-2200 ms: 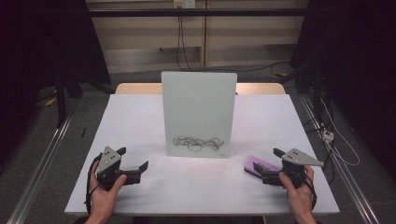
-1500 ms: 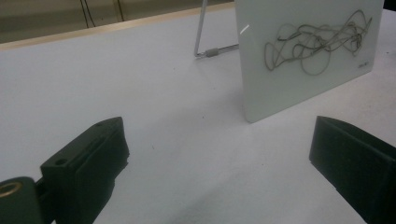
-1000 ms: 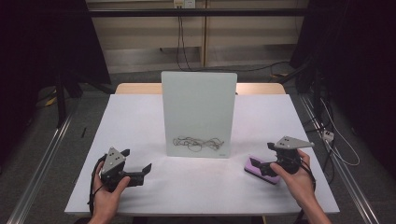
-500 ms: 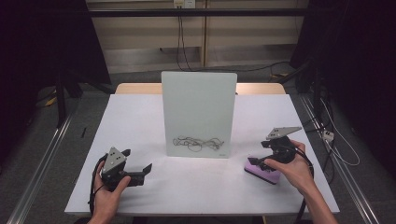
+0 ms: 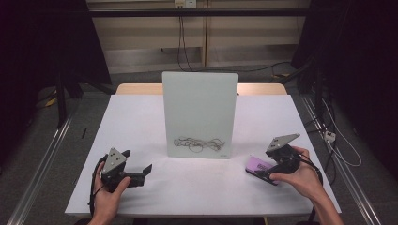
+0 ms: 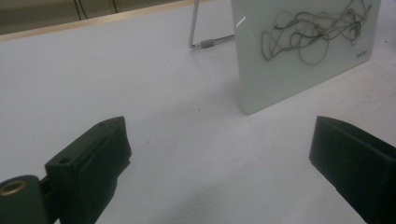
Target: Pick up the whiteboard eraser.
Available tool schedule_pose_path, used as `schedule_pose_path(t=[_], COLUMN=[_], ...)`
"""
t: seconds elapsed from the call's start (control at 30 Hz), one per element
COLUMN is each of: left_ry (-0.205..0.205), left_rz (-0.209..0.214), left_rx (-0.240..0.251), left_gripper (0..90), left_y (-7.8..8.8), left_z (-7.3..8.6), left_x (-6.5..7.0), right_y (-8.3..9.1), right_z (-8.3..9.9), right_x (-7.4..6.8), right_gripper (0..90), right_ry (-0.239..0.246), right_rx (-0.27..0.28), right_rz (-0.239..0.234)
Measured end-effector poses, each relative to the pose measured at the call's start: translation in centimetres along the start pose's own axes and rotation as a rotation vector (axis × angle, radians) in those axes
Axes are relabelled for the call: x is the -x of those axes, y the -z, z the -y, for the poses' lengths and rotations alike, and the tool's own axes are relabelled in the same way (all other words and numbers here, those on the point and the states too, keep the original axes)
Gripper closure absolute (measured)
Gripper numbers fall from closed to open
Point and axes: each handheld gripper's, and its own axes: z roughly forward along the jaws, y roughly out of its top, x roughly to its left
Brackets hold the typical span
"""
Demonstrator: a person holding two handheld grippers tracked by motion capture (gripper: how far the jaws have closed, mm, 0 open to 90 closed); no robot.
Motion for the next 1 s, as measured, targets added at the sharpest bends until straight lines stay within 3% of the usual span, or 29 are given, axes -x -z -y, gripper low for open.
schedule_pose_path(t=[0.23, 0.47, 0.57, 0.87, 1.0], left_ry=[-0.007, -0.001, -0.001, 0.001, -0.002], left_rz=[0.001, 0.01, 0.009, 0.01, 0.009], left_rx=[-0.007, -0.01, -0.013, -0.013, -0.014], left_gripper=[4.8, 4.8, 4.8, 4.8, 4.8], left_y=[0.0, 0.0, -0.1, -0.1, -0.1], left_z=[0.0, 0.1, 0.1, 0.1, 0.1], left_x=[0.0, 0.0, 0.1, 0.1, 0.1], right_y=[-0.1, -0.7, -0.8, -1.2, -1.2], right_z=[0.2, 0.3, 0.4, 0.1, 0.1], right_x=[-0.4, -0.5, -0.5, -0.8, -0.8], right_gripper=[30.4, 31.2, 29.7, 40.3, 40.7], right_ry=[0.05, 0.08, 0.09, 0.134, 0.13], right_rx=[-0.075, -0.114, -0.105, -0.151, -0.151], right_rz=[-0.022, -0.018, -0.015, 0.013, 0.013])
